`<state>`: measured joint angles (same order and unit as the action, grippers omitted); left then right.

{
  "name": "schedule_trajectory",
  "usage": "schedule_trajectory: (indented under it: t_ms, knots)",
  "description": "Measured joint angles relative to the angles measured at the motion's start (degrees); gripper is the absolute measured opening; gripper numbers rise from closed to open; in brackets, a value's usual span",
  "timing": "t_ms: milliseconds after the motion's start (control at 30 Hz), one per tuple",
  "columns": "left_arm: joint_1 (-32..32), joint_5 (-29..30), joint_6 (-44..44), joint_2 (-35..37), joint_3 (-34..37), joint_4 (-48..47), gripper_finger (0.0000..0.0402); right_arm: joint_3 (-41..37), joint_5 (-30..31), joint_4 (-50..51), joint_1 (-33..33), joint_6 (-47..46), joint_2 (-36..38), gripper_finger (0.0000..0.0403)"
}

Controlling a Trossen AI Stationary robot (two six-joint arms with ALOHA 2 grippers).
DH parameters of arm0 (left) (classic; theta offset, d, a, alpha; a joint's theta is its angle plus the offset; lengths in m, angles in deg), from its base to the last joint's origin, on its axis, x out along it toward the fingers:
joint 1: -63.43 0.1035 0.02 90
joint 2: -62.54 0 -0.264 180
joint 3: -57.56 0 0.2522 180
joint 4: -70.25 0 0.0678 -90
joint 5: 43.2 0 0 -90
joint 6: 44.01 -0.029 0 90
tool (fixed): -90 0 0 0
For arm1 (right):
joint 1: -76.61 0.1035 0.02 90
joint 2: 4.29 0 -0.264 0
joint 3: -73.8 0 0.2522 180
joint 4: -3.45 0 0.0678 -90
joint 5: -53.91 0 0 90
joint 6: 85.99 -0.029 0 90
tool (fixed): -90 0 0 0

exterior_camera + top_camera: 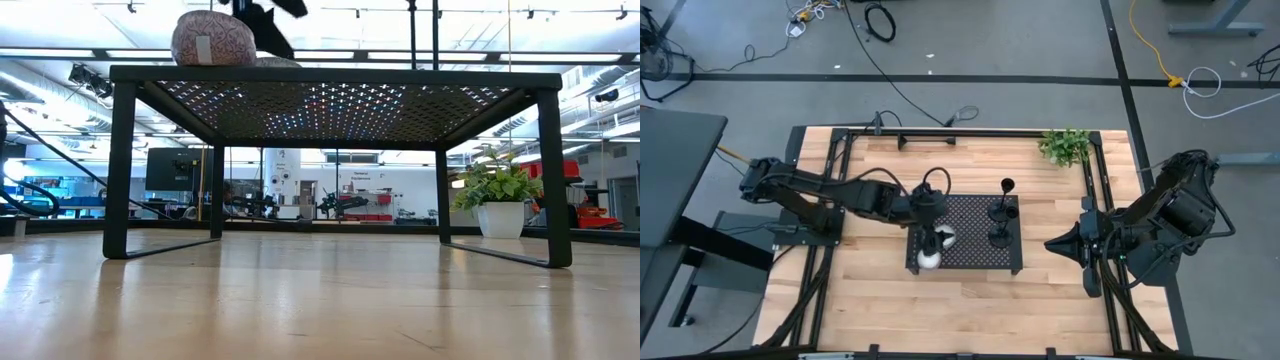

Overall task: Pick & Place candle stick holders
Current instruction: Put the blue patterned scented candle on the shelf aligned with the other scented candles

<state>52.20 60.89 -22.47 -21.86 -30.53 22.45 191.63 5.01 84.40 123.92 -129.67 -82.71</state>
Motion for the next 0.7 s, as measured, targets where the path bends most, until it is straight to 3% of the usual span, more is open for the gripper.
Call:
schedule_trajectory:
  t_ms: [700]
  knots:
    - [-2.86, -0.07, -2.74, -7.96, 0.0, 7.77, 0.0353, 0.0, 0.44, 0.03, -0.02, 0.23, 0.04, 0.002]
